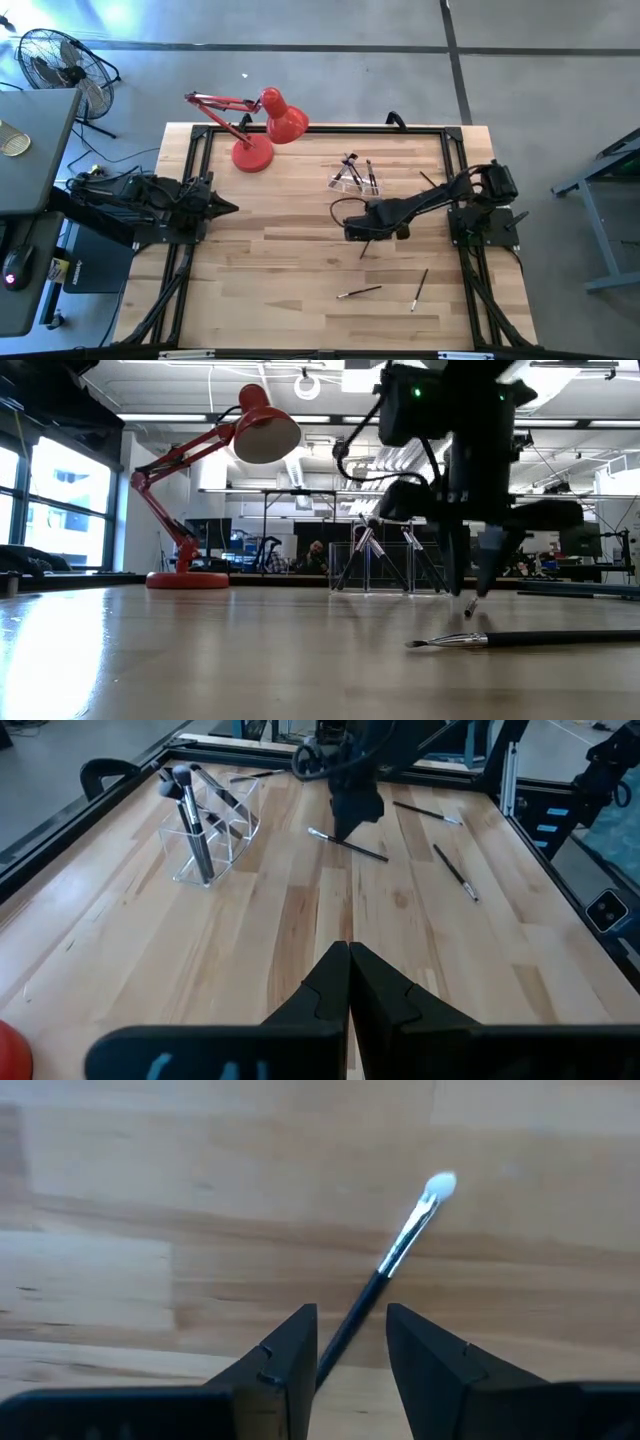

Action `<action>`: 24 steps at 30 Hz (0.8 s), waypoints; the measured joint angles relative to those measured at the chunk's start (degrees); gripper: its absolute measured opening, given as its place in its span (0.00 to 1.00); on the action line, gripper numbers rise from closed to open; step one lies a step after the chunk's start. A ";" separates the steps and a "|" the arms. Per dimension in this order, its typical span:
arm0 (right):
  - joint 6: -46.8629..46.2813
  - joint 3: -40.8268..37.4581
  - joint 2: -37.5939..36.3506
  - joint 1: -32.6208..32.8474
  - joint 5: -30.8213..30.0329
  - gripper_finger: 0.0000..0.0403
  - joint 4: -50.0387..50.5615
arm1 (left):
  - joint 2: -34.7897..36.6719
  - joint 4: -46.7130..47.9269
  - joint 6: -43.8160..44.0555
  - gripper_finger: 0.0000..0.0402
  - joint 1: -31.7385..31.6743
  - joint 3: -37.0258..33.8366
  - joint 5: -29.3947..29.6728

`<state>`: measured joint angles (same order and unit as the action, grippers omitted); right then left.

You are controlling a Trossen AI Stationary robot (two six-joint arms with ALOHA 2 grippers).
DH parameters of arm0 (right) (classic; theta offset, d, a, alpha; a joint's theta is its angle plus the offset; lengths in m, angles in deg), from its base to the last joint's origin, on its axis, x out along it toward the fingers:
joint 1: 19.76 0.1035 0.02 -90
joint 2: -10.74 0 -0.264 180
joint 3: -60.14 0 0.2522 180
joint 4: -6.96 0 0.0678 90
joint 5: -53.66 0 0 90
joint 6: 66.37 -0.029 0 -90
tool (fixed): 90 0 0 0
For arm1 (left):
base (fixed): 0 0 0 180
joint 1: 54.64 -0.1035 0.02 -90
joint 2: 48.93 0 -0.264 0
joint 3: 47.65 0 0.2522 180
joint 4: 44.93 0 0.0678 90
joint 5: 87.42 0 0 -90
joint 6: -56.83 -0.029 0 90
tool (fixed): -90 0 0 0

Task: Put items in baskets/containers
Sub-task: Put the eyeshadow brush into the transparent organizer

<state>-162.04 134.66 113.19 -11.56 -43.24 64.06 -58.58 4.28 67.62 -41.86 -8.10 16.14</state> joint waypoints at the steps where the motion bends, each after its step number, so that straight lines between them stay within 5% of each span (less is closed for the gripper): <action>1: -0.38 -1.11 0.00 0.01 0.53 0.29 -1.40 | 0.00 0.04 0.00 0.00 0.00 0.00 0.00; 24: 3.16 -5.14 -0.11 0.09 1.23 0.29 -6.66 | 0.00 0.30 0.00 0.00 0.00 0.00 0.00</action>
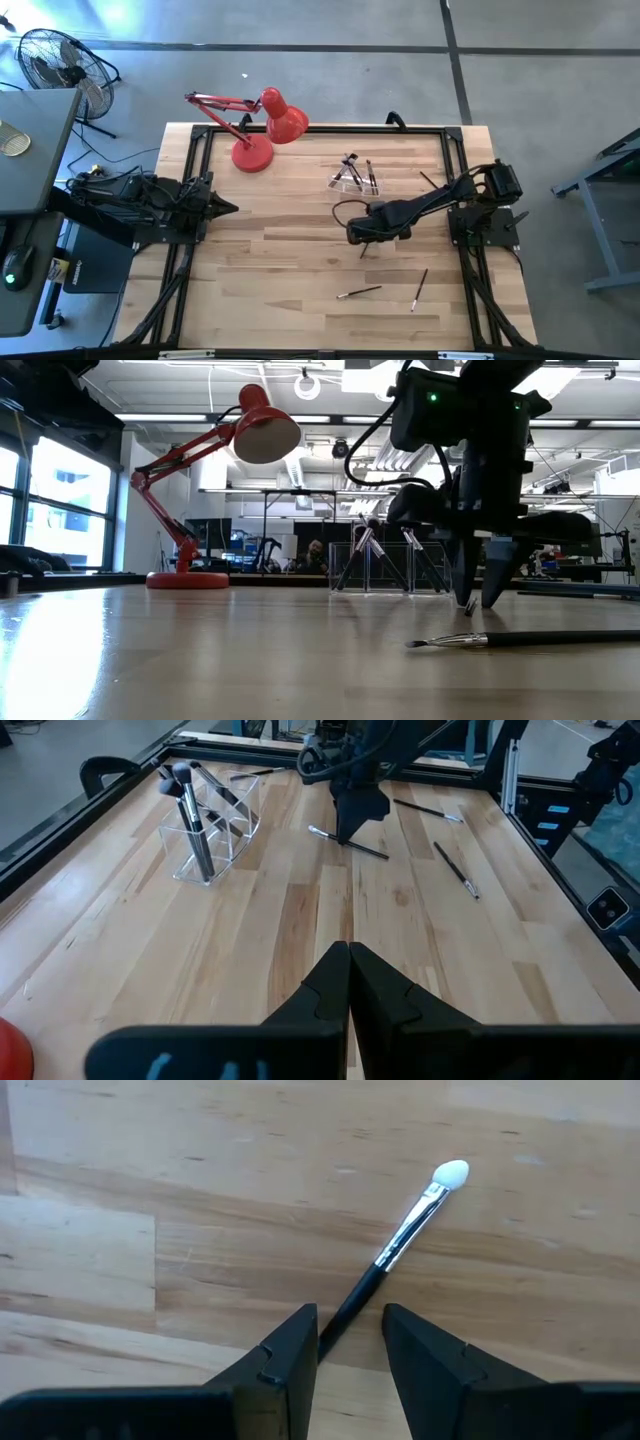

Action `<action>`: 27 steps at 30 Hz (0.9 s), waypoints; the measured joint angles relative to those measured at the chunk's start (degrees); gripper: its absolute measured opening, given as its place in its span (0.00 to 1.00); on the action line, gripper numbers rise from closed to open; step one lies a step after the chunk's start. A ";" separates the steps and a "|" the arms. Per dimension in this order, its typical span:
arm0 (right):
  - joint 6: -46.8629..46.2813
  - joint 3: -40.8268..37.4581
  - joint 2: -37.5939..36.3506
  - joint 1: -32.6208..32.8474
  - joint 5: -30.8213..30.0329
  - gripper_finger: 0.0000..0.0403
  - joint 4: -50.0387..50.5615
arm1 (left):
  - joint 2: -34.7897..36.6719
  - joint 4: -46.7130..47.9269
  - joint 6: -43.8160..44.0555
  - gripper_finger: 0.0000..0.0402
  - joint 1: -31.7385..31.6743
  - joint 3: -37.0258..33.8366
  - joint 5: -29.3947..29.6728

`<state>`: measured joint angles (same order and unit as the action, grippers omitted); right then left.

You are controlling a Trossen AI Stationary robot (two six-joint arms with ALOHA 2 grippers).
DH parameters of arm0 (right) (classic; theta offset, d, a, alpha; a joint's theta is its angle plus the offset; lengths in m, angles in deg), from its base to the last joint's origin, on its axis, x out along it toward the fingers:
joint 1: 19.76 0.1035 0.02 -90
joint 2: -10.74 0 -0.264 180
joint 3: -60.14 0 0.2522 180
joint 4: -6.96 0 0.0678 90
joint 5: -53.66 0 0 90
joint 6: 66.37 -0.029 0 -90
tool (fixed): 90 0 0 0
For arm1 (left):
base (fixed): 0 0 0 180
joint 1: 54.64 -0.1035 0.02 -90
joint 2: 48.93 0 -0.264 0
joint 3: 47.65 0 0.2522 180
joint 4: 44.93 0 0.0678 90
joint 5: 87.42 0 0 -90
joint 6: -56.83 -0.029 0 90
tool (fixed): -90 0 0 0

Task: Put items in baskets/containers
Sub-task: Put the eyeshadow brush into the transparent organizer

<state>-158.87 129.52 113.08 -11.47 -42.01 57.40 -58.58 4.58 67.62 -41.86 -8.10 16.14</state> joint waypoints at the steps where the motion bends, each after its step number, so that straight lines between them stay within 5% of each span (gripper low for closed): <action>1: 0.52 -0.02 0.02 0.00 0.00 0.29 0.00 | 0.00 0.00 0.00 0.00 0.00 0.00 0.00; 20: 3.31 -0.07 0.09 -0.04 -0.21 0.28 -0.07 | -0.02 0.00 0.00 0.00 0.00 0.00 -0.02; 27: 12.81 -0.09 0.09 -0.04 1.43 0.07 0.26 | -0.02 -0.01 0.00 0.00 0.00 0.00 -0.02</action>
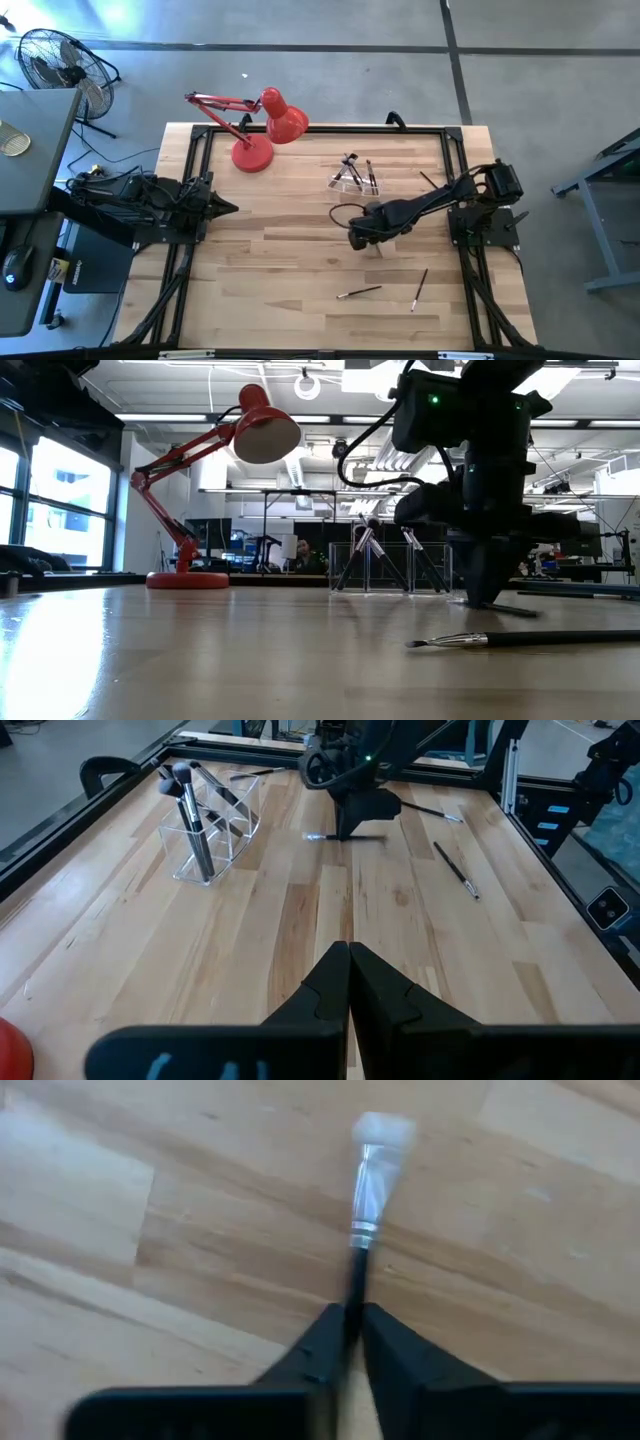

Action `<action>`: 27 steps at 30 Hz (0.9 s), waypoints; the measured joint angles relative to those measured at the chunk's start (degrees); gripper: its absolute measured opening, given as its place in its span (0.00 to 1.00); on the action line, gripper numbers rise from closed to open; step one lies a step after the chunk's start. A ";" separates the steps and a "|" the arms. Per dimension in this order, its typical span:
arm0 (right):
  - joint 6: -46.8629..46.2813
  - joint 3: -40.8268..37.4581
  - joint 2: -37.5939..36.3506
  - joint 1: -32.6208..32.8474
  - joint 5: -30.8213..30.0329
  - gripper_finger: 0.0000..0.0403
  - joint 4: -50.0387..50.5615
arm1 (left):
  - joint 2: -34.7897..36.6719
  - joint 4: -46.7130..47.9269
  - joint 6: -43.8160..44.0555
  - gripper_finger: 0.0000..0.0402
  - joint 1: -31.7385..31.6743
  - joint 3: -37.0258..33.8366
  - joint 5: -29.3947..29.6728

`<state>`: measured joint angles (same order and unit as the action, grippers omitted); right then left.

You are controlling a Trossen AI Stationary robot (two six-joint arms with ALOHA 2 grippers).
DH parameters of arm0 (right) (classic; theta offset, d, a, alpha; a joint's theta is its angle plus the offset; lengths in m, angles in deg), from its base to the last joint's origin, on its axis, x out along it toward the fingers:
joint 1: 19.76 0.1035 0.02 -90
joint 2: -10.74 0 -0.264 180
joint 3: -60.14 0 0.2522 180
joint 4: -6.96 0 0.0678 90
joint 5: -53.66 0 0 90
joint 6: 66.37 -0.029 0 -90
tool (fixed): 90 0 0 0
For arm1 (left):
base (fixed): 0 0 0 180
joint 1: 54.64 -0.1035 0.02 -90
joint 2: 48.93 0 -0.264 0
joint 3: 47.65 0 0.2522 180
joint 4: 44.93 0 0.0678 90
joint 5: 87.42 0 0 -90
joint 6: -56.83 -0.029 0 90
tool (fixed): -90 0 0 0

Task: Put items in baskets/containers
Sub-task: Put the eyeshadow brush into the transparent organizer

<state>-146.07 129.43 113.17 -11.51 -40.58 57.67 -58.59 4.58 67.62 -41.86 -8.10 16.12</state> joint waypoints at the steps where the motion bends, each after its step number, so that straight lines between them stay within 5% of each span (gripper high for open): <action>1: 1.89 0.00 -0.02 0.00 0.38 0.04 -0.01 | -0.01 0.01 0.00 0.00 0.00 0.00 0.00; 8: 18.98 -0.04 -0.06 0.66 0.69 0.05 -1.31 | -0.01 -0.02 0.00 0.00 0.00 0.00 0.00; 27: 18.38 -0.04 -0.06 0.74 1.01 0.01 -1.66 | -0.01 -0.15 2.29 0.00 0.00 0.00 -0.89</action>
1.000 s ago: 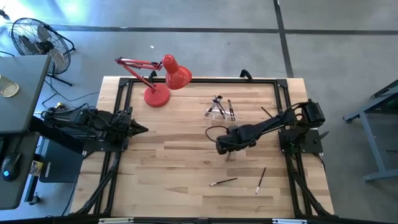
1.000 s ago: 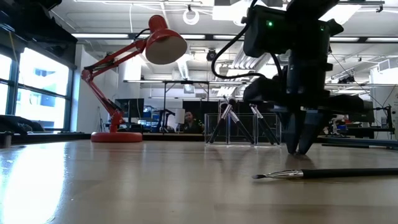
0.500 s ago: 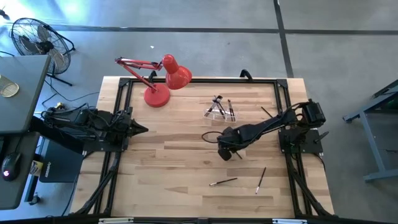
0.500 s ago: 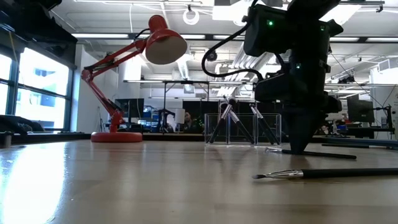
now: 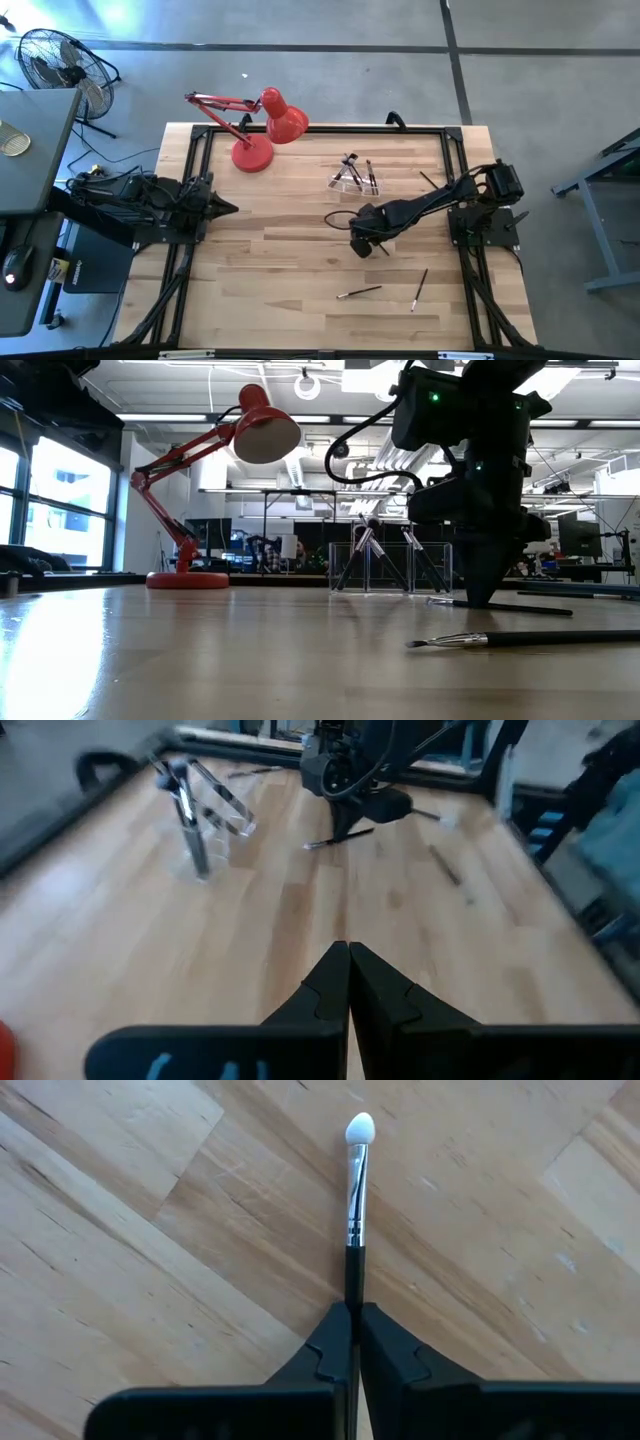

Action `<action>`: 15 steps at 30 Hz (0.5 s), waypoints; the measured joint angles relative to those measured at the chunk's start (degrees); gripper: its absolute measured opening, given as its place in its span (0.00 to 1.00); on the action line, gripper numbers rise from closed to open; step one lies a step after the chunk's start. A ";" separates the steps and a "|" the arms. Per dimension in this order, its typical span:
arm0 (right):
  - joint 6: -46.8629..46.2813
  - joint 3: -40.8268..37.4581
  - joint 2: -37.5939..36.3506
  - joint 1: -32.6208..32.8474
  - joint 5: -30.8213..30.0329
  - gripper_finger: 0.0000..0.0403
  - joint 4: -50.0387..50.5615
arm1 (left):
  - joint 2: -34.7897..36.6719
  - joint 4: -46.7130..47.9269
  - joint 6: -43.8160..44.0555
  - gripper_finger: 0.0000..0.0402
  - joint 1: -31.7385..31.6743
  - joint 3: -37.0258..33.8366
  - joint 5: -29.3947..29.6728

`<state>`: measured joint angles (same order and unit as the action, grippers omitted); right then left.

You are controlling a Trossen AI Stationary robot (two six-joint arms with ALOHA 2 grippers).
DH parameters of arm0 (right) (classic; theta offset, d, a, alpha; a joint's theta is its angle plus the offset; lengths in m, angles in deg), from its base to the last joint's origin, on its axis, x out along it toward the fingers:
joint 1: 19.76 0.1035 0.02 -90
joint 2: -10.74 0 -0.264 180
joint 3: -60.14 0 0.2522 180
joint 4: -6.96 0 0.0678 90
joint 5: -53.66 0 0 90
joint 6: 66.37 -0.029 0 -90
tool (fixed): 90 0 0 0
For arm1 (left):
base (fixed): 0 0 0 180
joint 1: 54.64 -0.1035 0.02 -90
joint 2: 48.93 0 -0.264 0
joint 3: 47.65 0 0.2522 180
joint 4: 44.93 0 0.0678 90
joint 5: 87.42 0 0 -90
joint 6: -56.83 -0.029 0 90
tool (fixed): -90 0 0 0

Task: Put items in baskets/containers
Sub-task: Put the eyeshadow brush into the transparent organizer

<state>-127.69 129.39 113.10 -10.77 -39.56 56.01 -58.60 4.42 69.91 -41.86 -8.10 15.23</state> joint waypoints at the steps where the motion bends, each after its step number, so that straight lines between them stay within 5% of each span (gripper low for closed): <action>1: -0.06 0.02 0.00 0.00 0.00 0.01 0.00 | 0.00 -0.28 2.39 0.00 0.00 0.00 -0.71; 11: -0.13 0.02 -0.02 0.05 -0.65 0.01 0.04 | -0.55 -13.90 7.63 0.00 0.00 0.02 -1.65; 15: 0.82 0.02 -0.02 0.07 -0.72 0.01 0.07 | -7.58 -19.47 6.74 0.00 0.00 0.11 -2.06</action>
<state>-126.87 129.41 113.08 -10.70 -40.28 56.07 -66.18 -15.05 76.64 -41.86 -7.99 13.17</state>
